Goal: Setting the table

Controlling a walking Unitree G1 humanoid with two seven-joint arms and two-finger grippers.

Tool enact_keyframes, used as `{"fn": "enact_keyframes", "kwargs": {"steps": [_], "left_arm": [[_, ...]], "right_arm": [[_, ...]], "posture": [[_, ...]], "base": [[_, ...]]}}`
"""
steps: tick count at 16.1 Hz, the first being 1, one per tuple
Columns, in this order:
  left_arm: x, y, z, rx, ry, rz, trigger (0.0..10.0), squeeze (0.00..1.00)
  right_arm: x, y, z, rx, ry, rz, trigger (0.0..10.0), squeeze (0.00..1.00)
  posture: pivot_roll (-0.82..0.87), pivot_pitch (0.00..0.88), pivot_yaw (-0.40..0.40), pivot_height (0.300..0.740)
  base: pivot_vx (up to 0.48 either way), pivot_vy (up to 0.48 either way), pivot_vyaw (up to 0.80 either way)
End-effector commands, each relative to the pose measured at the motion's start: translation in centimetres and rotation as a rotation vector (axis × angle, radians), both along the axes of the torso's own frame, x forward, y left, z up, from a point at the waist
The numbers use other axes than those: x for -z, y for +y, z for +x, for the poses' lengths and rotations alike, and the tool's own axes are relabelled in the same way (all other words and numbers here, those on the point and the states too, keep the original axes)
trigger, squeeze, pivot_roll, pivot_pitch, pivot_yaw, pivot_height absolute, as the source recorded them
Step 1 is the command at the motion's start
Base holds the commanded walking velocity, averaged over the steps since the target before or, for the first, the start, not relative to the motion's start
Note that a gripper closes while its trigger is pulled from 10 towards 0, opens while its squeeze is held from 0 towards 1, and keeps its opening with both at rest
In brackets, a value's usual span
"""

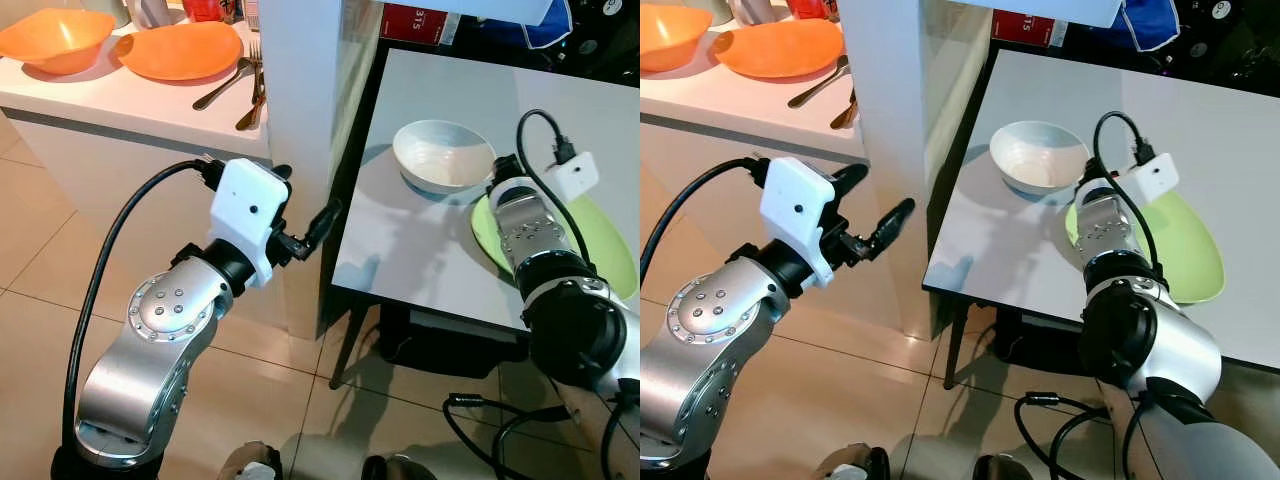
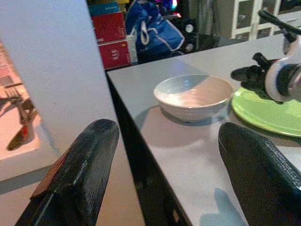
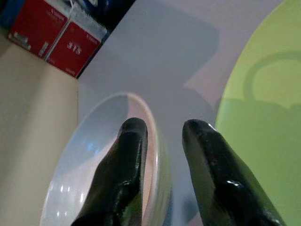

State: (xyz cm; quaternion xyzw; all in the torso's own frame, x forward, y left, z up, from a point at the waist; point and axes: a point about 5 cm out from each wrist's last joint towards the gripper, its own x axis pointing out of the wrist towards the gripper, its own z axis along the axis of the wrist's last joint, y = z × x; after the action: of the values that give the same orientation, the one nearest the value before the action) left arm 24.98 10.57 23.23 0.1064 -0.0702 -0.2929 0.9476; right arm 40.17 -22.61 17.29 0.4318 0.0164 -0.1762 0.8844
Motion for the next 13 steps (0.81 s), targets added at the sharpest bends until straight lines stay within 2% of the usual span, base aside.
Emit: {"fn": "enact_keyframes", "kwargs": {"steps": [1,2,3,4,5,6,7,8,9,11,12,13], "left_arm": [[0.0,-0.4,-0.5,0.048,0.015,0.005,10.0,0.00],[0.3,-0.5,-0.5,0.069,0.028,0.007,10.0,0.00],[0.4,-0.4,-0.5,0.068,0.029,0.012,10.0,0.00],[0.7,-0.1,-0.2,0.037,0.032,0.012,10.0,0.00],[0.8,0.4,0.0,0.000,0.031,0.005,10.0,0.00],[1.2,1.2,0.4,-0.069,0.033,0.016,10.0,0.00],[1.8,2.3,1.0,-0.165,0.027,0.050,10.0,0.00],[2.3,3.3,1.9,-0.244,0.037,0.053,10.0,0.00],[2.4,3.5,2.2,-0.272,0.038,0.053,10.0,0.00],[3.5,4.1,3.7,-0.372,0.060,0.076,10.0,0.00],[3.5,4.1,4.0,-0.379,0.059,0.066,10.0,0.00],[3.4,3.6,4.6,-0.371,0.049,0.049,10.0,0.00]], "right_arm": [[-0.7,-0.6,0.1,0.037,-0.024,0.018,10.0,1.00],[-1.1,-1.0,0.1,0.052,-0.049,0.027,10.0,1.00],[-1.8,-1.4,0.1,0.071,-0.098,0.035,10.0,0.61],[-2.9,-1.9,0.2,0.088,-0.163,0.036,10.0,0.00],[-3.8,-2.3,0.2,0.096,-0.225,0.024,10.0,0.00],[-4.7,-2.5,0.2,0.090,-0.272,-0.032,10.0,0.00],[-5.6,-2.5,0.1,0.073,-0.319,-0.109,10.0,0.00],[-6.0,-1.7,-0.4,0.027,-0.324,-0.243,10.0,0.00],[-5.9,-1.2,-0.8,-0.001,-0.311,-0.310,10.0,0.00],[-4.9,1.5,-3.8,-0.113,-0.239,-0.444,10.0,0.00],[-4.6,2.3,-4.9,-0.148,-0.221,-0.483,10.0,0.00],[-3.4,3.8,-7.0,-0.206,-0.174,-0.570,10.0,0.00]], "posture": [[0.18,0.142,-0.026,0.740],[0.17,0.123,-0.028,0.740],[0.16,0.101,-0.029,0.740],[0.14,0.072,-0.030,0.740],[0.13,0.058,-0.031,0.740],[0.11,0.025,-0.028,0.740],[0.09,0.000,-0.024,0.740],[0.04,0.000,-0.004,0.740],[0.03,0.000,0.001,0.740],[-0.05,0.000,0.031,0.740],[-0.06,0.000,0.034,0.740],[-0.07,0.000,0.046,0.740]], "base": [[0.000,0.000,0.00],[0.000,0.000,0.00],[0.000,0.000,0.00],[0.000,0.000,0.00],[0.000,0.000,0.00],[0.000,0.000,0.00],[0.000,0.000,0.00],[0.000,0.000,0.00],[0.000,0.000,0.00],[0.000,0.000,0.00],[0.000,0.000,0.00],[0.000,0.000,0.00]]}}
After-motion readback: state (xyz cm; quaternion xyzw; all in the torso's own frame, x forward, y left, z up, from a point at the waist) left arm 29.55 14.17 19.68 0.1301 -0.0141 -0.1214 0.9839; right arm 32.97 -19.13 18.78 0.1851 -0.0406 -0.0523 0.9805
